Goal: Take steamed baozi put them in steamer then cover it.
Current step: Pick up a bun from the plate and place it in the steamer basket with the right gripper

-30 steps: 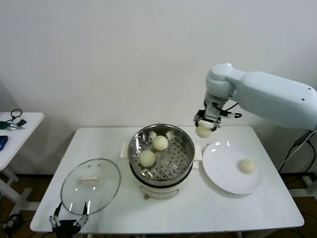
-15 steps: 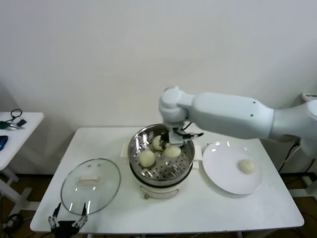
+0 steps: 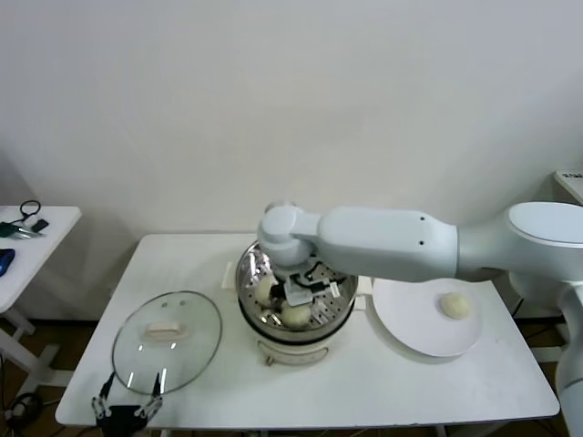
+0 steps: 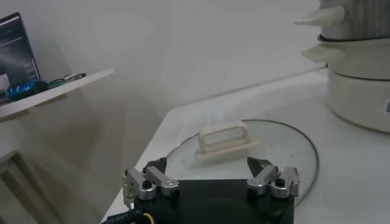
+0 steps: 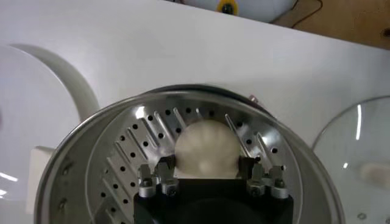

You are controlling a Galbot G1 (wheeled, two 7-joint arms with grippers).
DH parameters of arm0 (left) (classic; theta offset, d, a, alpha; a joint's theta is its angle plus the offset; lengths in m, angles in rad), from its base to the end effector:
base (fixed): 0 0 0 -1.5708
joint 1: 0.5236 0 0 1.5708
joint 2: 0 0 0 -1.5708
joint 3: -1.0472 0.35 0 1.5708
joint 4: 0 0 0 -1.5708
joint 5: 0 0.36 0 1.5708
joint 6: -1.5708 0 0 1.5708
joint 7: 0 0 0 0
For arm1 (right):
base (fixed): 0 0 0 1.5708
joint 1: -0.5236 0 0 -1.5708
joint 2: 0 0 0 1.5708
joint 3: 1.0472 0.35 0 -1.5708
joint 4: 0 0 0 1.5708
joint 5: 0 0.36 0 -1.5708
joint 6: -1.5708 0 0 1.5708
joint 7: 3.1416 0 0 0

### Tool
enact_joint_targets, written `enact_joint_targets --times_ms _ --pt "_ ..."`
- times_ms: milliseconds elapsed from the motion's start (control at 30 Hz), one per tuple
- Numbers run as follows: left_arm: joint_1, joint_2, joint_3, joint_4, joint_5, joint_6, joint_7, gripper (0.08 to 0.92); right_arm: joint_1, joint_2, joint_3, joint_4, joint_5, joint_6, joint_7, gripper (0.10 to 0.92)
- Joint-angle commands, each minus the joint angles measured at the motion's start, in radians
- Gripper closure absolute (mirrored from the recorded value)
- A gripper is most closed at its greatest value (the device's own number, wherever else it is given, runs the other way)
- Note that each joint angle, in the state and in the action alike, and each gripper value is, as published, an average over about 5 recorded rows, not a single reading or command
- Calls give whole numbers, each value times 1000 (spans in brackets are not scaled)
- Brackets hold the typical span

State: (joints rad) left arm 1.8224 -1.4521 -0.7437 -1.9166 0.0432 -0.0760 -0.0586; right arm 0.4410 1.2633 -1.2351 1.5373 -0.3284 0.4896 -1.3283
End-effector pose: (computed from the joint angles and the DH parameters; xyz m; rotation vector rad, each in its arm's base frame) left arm 0.0838 0.1004 -0.3868 0.2298 -2.7727 -0.3878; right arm 0.4450 0.2273 -0.1043 -2.0001 -0.2806 -2.2667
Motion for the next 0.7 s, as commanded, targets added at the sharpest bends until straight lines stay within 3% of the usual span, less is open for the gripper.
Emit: enact_joint_targets --times_ms 33,233,467,700 --pt "-2 1 0 0 1 2 0 177 -20 -11 -2 21 -11 3 -8 347" --pt "-4 -1 2 1 4 4 0 177 -13 -44 -3 33 -13 -9 -14 336" --pt "-2 -3 3 1 6 4 0 177 -13 -66 15 30 -33 -13 -7 216" --pt "0 -3 3 -4 7 4 0 177 28 -118 64 17 -16 -30 12 203"
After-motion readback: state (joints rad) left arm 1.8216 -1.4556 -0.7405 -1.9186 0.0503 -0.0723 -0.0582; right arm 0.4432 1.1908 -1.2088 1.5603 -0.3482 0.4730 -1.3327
